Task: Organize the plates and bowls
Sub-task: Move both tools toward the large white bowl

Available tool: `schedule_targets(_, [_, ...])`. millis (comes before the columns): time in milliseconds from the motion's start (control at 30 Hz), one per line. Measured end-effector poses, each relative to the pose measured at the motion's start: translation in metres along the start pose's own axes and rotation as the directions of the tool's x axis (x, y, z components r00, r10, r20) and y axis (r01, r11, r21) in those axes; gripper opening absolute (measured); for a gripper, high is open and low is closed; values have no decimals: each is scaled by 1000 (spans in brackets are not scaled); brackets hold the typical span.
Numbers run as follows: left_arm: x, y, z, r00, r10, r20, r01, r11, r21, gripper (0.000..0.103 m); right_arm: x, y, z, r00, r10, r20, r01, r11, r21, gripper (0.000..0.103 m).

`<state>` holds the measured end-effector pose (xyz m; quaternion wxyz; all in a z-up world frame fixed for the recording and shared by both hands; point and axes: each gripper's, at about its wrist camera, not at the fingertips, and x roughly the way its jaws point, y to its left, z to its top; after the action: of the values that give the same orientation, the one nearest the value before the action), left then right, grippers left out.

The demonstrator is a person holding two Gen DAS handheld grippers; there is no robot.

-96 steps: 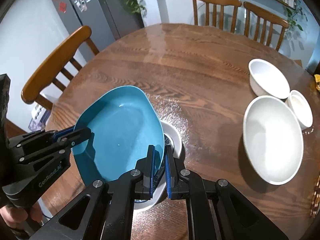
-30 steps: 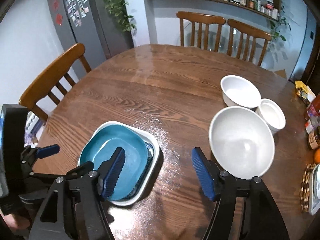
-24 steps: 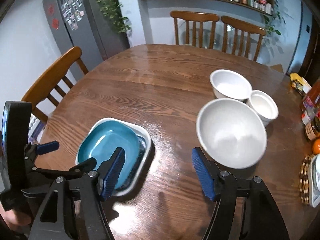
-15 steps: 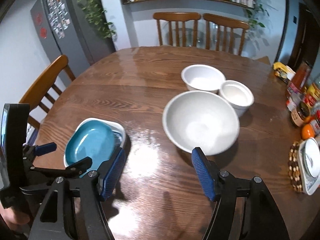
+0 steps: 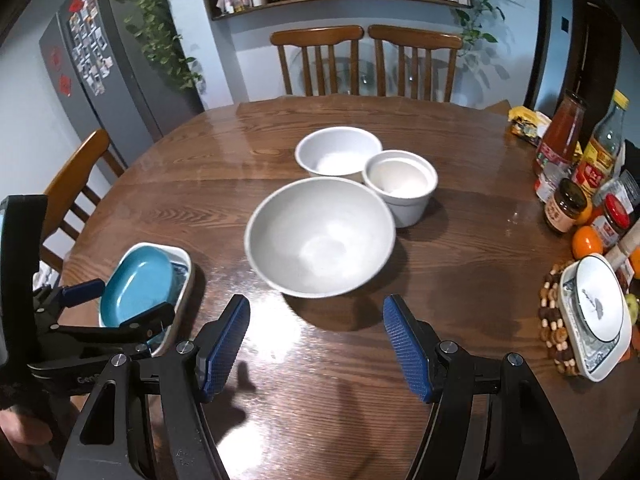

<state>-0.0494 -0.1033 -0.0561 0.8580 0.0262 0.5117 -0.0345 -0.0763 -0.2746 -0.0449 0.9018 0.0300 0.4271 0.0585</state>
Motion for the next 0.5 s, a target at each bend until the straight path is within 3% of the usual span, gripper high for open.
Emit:
schedule_targets(300, [1,-32,25,999,-1,49,2,1000,-31,102,7,-37,7,1000,18,-2,-17,999,36,70])
schedule_targets(500, [17,-52,45,998,23,55,-21,999,-36,101,28,-72,24,999,40,-26,-37,992,120,70])
